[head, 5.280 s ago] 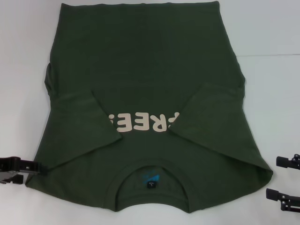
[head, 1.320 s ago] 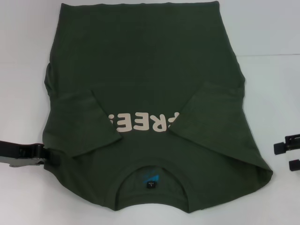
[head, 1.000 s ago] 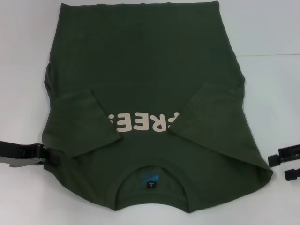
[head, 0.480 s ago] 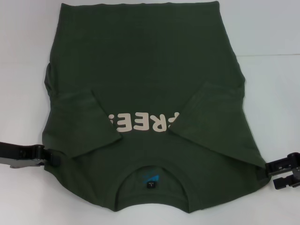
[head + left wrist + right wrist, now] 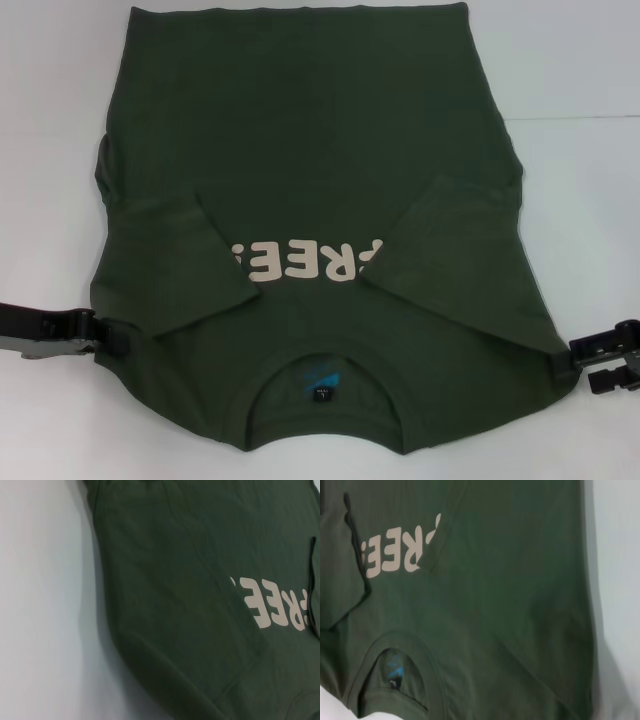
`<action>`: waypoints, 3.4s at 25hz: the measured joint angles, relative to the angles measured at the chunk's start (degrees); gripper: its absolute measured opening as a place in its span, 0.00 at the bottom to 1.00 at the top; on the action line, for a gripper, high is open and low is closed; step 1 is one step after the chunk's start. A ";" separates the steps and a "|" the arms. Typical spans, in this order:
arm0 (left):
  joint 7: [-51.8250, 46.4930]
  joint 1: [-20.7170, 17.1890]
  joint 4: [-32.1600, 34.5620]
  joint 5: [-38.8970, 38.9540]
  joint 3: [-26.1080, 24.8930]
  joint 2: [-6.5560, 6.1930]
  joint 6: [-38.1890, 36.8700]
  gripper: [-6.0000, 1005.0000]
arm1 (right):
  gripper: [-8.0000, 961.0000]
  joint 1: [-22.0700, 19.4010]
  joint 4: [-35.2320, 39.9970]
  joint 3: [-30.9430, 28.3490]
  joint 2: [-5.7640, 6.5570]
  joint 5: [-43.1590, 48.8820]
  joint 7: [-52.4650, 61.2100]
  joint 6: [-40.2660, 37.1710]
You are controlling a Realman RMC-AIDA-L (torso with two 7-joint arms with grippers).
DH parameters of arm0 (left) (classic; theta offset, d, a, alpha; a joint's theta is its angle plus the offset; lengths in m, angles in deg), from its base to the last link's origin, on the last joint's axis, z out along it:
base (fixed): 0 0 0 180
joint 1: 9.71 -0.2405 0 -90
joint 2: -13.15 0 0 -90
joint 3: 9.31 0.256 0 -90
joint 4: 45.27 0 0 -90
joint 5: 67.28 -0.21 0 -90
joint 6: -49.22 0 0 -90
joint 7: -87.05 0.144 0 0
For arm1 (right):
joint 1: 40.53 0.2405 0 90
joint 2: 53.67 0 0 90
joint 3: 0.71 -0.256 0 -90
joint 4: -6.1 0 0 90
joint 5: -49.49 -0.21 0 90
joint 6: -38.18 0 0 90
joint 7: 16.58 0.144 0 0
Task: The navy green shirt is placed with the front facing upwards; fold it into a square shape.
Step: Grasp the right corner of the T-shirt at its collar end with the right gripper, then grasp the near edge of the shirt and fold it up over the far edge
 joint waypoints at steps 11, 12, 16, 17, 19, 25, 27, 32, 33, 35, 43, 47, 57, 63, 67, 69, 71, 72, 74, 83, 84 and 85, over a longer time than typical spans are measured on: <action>0.00 0.00 0.00 0.00 0.00 0.06 -0.05 0.04 | 0.87 0.68 -0.09 0.19 -1.26 0.58 -0.29 1.89; 0.00 0.00 0.00 0.00 0.00 0.07 -0.10 0.04 | 0.87 0.68 -0.09 0.34 -1.33 0.58 -0.30 2.10; 0.00 0.00 0.00 0.00 0.00 0.08 -0.17 0.04 | 0.87 0.70 -0.08 0.72 -1.53 0.58 -0.30 2.78; 0.00 0.00 0.00 0.00 0.00 0.08 -0.17 0.04 | 0.87 0.69 -0.08 0.87 -1.55 0.58 -0.32 2.90; 0.00 0.00 0.00 0.00 0.00 0.09 -0.18 0.04 | 0.87 0.72 -0.08 1.24 -1.63 0.58 -0.36 3.08; 0.00 0.00 0.00 0.00 0.00 0.09 -0.24 0.04 | 0.87 0.95 -0.09 1.65 -2.06 0.58 -0.39 3.67; 0.01 0.00 0.00 0.00 0.00 0.09 -0.25 0.04 | 0.87 1.19 -0.12 1.74 -2.25 0.58 -0.39 3.88; 0.08 0.11 0.00 0.00 0.00 0.09 -0.26 0.04 | 0.87 2.06 -0.52 1.90 -2.50 0.57 -0.39 3.99; 0.08 0.14 0.00 0.00 0.00 0.09 -0.26 0.04 | 0.87 2.12 -0.53 1.92 -2.56 0.57 -0.39 4.06; 0.12 0.15 0.00 0.00 0.00 0.09 -0.25 0.04 | 0.87 2.17 -0.53 1.93 -2.65 0.57 -0.39 4.33; 0.18 0.27 0.00 0.04 -0.01 0.05 -0.17 0.04 | 0.84 2.19 -0.53 2.72 -2.61 0.59 0.54 4.49; 0.17 0.36 0.00 0.07 0.00 -0.03 -0.17 0.04 | 0.73 2.19 -0.21 3.42 -2.48 1.24 1.68 5.34; 0.17 0.35 0.13 0.53 -0.01 -0.13 0.08 0.04 | 0.34 3.42 -0.16 3.60 -2.88 5.01 2.32 6.20; 0.17 0.45 0.19 0.63 0.00 -0.18 0.08 0.04 | 0.15 3.73 -0.06 3.62 -2.98 5.06 2.06 6.18; 0.12 0.46 0.19 0.68 -0.01 -0.18 0.09 0.04 | 0.08 3.78 0.02 3.90 -2.99 5.04 1.53 6.08; 0.12 0.50 0.22 0.69 0.00 -0.18 0.09 0.04 | 0.05 3.78 0.03 3.76 -2.97 4.87 0.86 5.87; 0.16 0.53 0.27 0.71 0.00 -0.20 -0.05 0.04 | 0.05 3.78 0.06 3.34 -2.77 4.47 -0.22 5.54; 0.23 0.53 0.31 0.70 -0.01 -0.22 -0.27 0.04 | 0.05 3.78 0.09 3.02 -2.60 4.10 -1.07 5.21; 0.46 0.52 0.46 0.71 -0.04 -0.34 -0.94 0.04 | 0.05 3.77 0.14 2.15 -2.17 3.29 -3.19 3.73; 0.26 0.01 1.97 -0.56 -1.12 -1.64 -10.98 0.04 | 0.05 2.29 2.72 1.87 0.35 5.12 -10.61 -7.25; 0.29 -0.02 1.99 -0.80 -1.31 -1.68 -12.20 0.04 | 0.05 2.08 2.78 1.86 0.46 5.68 -11.74 -8.04; 0.33 -0.10 2.00 -1.09 -1.41 -1.71 -13.32 0.04 | 0.05 1.90 2.80 1.86 0.53 6.15 -12.78 -8.71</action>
